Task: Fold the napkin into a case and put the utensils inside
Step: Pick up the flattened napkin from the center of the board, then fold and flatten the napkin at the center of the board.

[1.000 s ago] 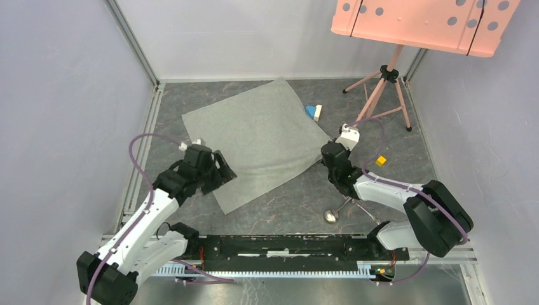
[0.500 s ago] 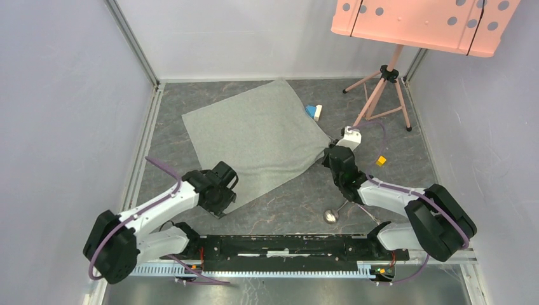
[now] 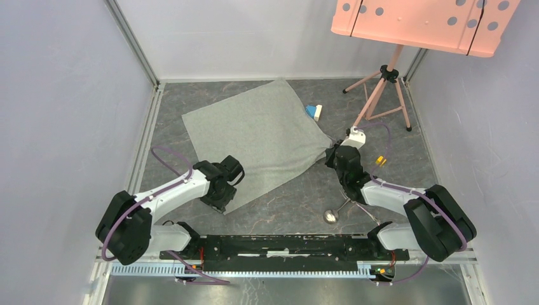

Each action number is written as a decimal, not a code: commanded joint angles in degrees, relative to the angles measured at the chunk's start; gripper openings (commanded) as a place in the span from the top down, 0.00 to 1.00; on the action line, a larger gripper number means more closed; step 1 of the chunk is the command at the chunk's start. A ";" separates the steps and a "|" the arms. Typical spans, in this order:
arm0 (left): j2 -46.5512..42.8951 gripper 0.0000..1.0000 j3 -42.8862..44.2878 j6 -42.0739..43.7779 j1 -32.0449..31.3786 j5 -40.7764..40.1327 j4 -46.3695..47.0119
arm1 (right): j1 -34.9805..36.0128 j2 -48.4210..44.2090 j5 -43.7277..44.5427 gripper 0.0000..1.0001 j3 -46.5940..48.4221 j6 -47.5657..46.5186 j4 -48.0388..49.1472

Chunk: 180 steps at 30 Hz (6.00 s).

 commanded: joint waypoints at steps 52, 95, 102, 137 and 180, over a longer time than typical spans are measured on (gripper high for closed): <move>-48.26 0.98 27.41 71.13 5.31 7.32 33.55 | 7.55 -33.71 -52.80 0.99 18.90 -11.42 -0.81; 28.79 0.98 40.82 72.77 27.99 -10.67 44.85 | -8.23 32.27 -34.37 0.99 42.81 -14.78 1.12; 28.24 0.98 40.66 72.31 30.37 -12.91 38.42 | -7.32 27.68 -37.64 0.99 36.51 -13.33 -0.05; 24.79 0.98 28.18 69.92 36.74 -11.28 12.79 | 10.33 -1.59 -28.77 0.97 0.35 -12.37 -1.70; 31.43 0.98 27.93 68.27 41.27 -8.51 13.33 | 17.20 3.27 -27.65 0.96 -1.40 -9.47 -2.19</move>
